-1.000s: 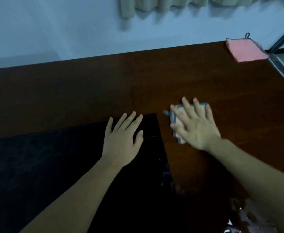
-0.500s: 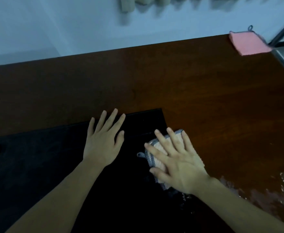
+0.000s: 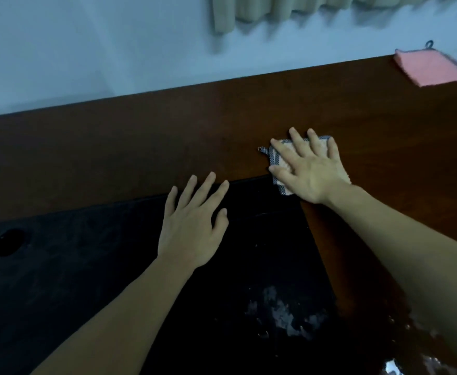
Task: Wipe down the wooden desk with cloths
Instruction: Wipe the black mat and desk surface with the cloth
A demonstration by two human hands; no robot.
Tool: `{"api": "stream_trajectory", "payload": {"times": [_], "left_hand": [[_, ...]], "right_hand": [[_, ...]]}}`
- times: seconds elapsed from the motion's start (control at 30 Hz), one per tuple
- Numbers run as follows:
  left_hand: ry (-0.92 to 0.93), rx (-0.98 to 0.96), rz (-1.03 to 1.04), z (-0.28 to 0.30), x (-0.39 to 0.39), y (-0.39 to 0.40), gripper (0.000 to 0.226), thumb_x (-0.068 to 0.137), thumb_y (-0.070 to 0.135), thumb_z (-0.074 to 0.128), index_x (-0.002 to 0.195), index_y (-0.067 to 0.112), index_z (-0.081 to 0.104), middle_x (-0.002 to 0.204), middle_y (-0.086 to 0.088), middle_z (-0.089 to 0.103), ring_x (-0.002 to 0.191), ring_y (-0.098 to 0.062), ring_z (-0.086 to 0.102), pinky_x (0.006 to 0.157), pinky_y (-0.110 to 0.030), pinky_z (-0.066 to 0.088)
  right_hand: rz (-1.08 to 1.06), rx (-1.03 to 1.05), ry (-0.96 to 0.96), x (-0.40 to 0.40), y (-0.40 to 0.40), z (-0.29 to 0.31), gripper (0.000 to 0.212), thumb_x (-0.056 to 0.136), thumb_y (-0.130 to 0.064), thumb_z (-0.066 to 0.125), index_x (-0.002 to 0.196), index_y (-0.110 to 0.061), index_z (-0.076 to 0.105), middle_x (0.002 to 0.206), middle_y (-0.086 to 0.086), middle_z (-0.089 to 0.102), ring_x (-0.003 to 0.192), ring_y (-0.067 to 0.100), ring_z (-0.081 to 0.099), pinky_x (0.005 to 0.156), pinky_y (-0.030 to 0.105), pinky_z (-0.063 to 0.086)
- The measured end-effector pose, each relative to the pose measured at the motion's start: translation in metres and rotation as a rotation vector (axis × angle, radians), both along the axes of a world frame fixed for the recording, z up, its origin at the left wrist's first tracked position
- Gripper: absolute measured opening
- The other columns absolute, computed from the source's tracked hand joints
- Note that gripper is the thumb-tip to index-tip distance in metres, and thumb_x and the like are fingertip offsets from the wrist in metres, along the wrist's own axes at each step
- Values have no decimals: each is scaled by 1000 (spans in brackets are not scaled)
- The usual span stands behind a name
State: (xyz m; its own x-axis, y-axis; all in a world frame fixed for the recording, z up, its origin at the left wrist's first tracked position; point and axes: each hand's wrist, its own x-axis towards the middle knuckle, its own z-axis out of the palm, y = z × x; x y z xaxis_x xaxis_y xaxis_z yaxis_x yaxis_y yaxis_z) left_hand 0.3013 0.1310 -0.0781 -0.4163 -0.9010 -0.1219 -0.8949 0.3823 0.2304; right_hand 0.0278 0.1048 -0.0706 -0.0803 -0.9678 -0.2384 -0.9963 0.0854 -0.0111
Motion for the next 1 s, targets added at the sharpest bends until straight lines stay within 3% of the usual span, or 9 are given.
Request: {"api": "stream_trajectory", "payload": {"times": [0.27,0.5,0.63,0.83,1.0], "left_hand": [[76,-5,-61,-3,4,-6,53,108,49,28,160,43,18,169,16,5,157,-16,-1,125,-48,-2],[102,-151,-49,18,45,-8,55,104,55,34,156,35,37,163,8,34,148,-19,33,122,-49,26],[86,-188,-4,21,108,10,53,105,53,35,155,37,36,164,9,30,152,-20,27,123,-52,22],[8,-30,46,3,151,29,53,107,56,26,158,45,21,169,16,9,157,-19,6,125,-55,3],[35,-57,60,-1,147,31,52,107,55,23,159,46,19,169,17,7,157,-18,3,125,-54,0]], "right_hand": [[28,7,-22,31,45,-1,66,95,-76,9,154,-55,-11,169,-6,-17,155,28,-17,122,59,-6],[203,38,-66,77,134,5,73,81,-84,-5,148,-61,-18,164,-15,-25,152,17,-25,122,52,-12],[157,-16,-35,76,126,1,72,82,-84,1,150,-62,-9,166,-16,-17,154,17,-18,124,51,-7],[-74,-27,-16,74,65,2,64,97,-75,16,156,-55,-1,170,-7,-10,156,30,-10,122,59,-4],[81,-22,-20,126,106,3,63,99,-71,18,157,-53,-3,170,-6,-12,156,28,-13,122,58,-4]]}}
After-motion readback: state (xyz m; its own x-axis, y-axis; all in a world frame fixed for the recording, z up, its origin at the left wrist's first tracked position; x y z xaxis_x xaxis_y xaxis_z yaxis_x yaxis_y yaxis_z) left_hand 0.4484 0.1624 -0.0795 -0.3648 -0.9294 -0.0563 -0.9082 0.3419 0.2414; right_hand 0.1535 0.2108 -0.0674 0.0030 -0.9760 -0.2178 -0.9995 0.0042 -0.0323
